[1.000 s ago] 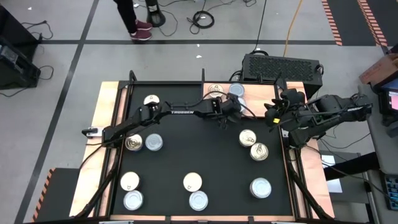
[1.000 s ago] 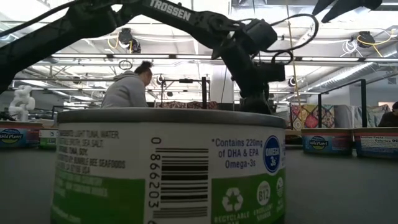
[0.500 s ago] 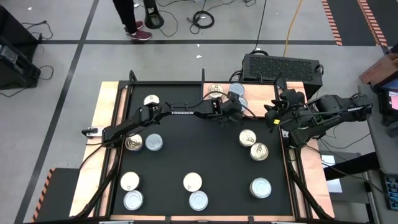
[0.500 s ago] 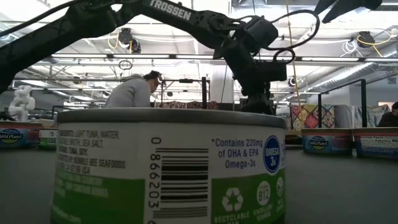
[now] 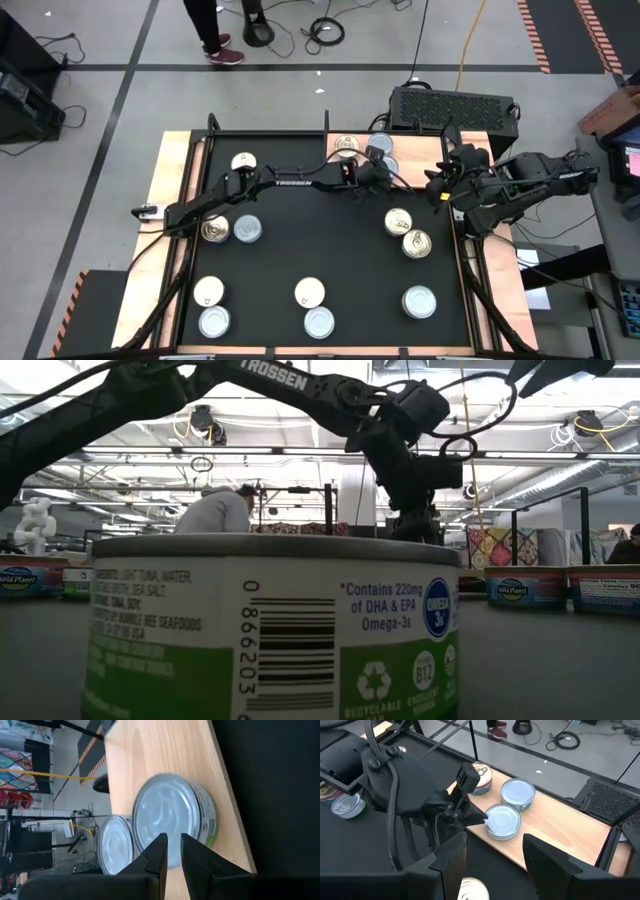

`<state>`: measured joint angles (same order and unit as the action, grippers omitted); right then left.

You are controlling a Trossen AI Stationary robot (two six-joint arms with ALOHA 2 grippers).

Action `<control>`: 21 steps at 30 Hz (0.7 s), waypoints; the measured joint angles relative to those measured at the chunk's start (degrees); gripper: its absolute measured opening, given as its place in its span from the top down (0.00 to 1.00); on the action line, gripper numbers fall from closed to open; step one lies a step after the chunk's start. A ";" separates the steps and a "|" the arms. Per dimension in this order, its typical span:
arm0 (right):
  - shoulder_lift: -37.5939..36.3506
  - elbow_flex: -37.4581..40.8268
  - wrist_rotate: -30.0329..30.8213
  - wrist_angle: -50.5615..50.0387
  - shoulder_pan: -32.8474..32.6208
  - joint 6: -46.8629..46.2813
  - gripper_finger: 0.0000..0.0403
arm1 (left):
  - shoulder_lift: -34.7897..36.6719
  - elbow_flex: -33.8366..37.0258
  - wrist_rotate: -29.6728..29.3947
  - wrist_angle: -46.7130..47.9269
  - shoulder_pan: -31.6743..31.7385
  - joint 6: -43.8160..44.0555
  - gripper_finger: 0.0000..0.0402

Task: Stack canned seafood by type on shelf
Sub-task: Put the green tuna can on the shelf aligned with the other green tuna can

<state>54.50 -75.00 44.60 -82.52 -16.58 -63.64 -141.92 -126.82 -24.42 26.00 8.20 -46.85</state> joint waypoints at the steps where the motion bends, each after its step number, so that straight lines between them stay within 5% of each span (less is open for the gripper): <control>1: 0.00 0.00 -0.04 0.00 -0.02 0.00 0.54 | 0.01 0.00 0.48 -0.33 -0.06 0.02 0.86; 21: 0.25 0.00 -0.11 1.56 -0.02 -1.92 0.54 | -0.73 0.00 9.65 -3.12 2.45 6.09 0.86</control>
<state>54.75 -75.00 44.49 -80.96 -16.60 -65.56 -142.65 -126.82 -14.76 22.88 10.65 -40.75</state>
